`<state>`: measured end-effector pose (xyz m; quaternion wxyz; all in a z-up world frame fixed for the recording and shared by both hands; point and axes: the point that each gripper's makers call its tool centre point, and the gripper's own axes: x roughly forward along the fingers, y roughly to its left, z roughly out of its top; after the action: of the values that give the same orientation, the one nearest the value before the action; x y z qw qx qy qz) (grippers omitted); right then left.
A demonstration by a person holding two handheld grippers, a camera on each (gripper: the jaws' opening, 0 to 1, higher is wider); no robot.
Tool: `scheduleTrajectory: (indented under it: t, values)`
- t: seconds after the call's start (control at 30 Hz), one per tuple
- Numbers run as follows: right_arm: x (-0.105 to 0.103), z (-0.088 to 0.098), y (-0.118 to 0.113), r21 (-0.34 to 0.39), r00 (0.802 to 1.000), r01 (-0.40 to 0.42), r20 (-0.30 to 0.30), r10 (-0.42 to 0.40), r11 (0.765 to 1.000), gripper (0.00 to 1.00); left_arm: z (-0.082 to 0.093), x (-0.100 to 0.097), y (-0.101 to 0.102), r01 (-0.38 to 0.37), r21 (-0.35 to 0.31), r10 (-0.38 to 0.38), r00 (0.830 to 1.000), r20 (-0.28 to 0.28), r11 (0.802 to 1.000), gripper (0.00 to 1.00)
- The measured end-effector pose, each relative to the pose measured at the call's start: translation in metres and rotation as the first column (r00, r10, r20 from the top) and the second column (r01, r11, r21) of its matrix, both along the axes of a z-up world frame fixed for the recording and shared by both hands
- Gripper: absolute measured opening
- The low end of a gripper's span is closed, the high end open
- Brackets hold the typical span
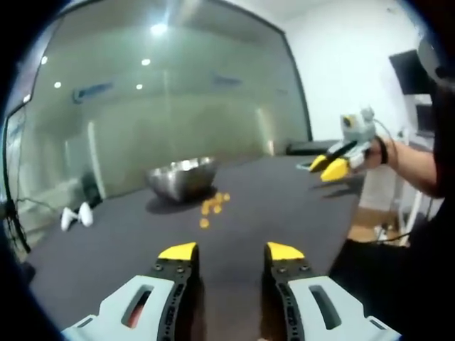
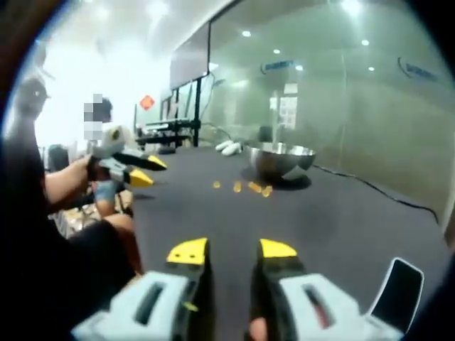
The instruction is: Pick up the QQ candy scattered on the table and place it into the stainless steel bowl on the table
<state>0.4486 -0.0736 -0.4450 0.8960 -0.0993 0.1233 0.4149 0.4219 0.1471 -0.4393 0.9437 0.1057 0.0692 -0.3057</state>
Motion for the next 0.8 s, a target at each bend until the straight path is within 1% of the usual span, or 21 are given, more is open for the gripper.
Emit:
scheduleTrajectory:
  t: [0.13,0.27,0.33,0.4,0.47,0.63,0.8]
  values:
    - [0.004,0.000,0.000,0.000,1.000,0.005,-0.008,-0.005,1.000,0.28,0.001,-0.001,-0.001,0.006,0.005,-0.006,1.000,0.003,1.000,0.38]
    - [0.009,-0.001,-0.001,0.016,0.999,0.029,-0.019,-0.029,0.999,0.28,0.000,-0.003,0.000,0.011,0.019,-0.011,1.000,-0.003,1.000,0.38]
    - [0.010,-0.003,0.002,0.007,0.999,0.026,-0.023,-0.025,1.000,0.27,-0.001,-0.003,0.001,0.009,0.021,-0.009,1.000,-0.008,1.000,0.38]
    - [0.013,-0.004,0.005,-0.015,1.000,0.020,-0.013,-0.020,1.000,0.27,0.000,-0.002,0.002,0.005,0.020,-0.005,1.000,-0.006,1.000,0.39]
    - [0.017,-0.004,0.008,-0.020,1.000,0.016,-0.010,-0.016,1.000,0.27,0.001,-0.003,0.002,0.005,0.011,-0.005,1.000,-0.007,1.000,0.39]
    - [0.029,-0.005,0.017,-0.020,1.000,0.007,-0.013,-0.007,1.000,0.27,0.003,-0.003,0.000,0.012,0.010,-0.012,1.000,-0.005,1.000,0.39]
    - [0.053,-0.002,0.029,-0.043,0.999,0.038,0.012,-0.038,0.998,0.27,0.004,-0.005,-0.001,0.016,0.011,-0.016,1.000,-0.006,1.000,0.39]
